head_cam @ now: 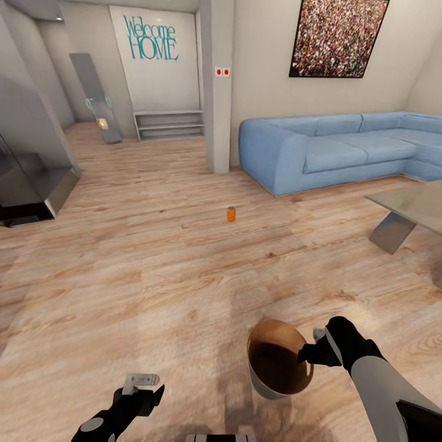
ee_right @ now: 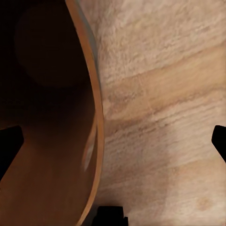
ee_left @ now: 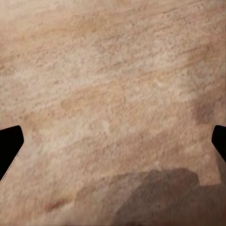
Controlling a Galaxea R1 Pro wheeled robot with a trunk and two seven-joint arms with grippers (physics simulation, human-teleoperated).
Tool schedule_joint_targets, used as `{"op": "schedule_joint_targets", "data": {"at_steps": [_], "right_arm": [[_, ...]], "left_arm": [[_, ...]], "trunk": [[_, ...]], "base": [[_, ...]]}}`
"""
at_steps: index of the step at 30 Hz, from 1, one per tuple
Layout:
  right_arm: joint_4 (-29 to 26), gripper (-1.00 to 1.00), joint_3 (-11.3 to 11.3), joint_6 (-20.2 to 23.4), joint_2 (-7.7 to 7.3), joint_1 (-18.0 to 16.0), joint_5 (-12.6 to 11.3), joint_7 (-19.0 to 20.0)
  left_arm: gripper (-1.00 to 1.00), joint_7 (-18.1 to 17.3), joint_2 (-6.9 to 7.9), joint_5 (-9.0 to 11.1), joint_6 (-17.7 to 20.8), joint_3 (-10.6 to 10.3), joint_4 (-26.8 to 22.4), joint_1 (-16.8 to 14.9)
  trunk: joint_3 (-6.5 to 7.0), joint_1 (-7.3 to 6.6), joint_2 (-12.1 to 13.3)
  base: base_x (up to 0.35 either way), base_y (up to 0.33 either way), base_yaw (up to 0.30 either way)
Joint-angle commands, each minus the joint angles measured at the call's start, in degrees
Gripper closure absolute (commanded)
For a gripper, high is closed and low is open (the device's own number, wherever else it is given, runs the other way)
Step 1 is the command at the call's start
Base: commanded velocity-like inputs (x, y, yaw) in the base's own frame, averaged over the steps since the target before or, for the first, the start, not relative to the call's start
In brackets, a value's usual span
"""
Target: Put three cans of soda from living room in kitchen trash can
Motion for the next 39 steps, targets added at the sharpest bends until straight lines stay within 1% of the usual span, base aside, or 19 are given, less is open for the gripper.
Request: {"op": "schedule_joint_targets", "data": {"at_steps": [1,4,9,19,20,36,39], "right_arm": [[-0.02,-1.0,0.0,0.01,0.02,0.0,0.0,0.0],[-0.07,-1.0,0.0,0.01,0.07,-0.01,-0.02,0.0],[-0.06,-1.0,0.0,0.0,0.1,-0.01,-0.04,0.0],[0.04,-1.0,0.08,-0.05,0.11,0.03,-0.04,-0.02],[0.05,1.0,0.09,-0.05,0.11,0.03,-0.04,-0.04],[0.0,1.0,0.09,-0.06,0.28,0.05,-0.04,0.01],[-0.03,1.0,0.13,-0.06,0.28,0.07,0.0,0.01]], "left_arm": [[-1.0,0.0,0.01,0.0,-0.34,0.02,-0.05,0.02],[-1.0,-0.02,0.03,0.02,-1.89,0.12,-0.23,0.06],[-1.0,-0.21,0.04,0.02,-3.22,0.29,-0.44,0.08],[-1.0,-0.34,0.04,0.02,-3.55,0.21,-0.5,0.09],[-1.0,-0.35,0.04,0.02,-3.55,0.2,-0.5,0.09],[-1.0,-0.23,0.09,0.01,-3.57,0.07,-0.59,0.09],[-1.0,-0.15,0.11,-0.04,-3.61,0.02,-0.66,0.09]], "trunk": [[0.0,0.0,0.0],[0.0,0.0,0.0],[0.0,0.0,0.0],[0.0,0.0,0.0],[0.0,0.0,0.0],[0.0,0.0,0.0],[0.66,-0.08,0.04]], "base": [[0.0,0.0,0.0],[0.0,0.0,0.0],[0.0,0.0,0.0],[0.0,0.0,0.0],[0.0,0.0,0.0],[0.0,0.0,0.0],[0.0,0.0,0.0]]}}
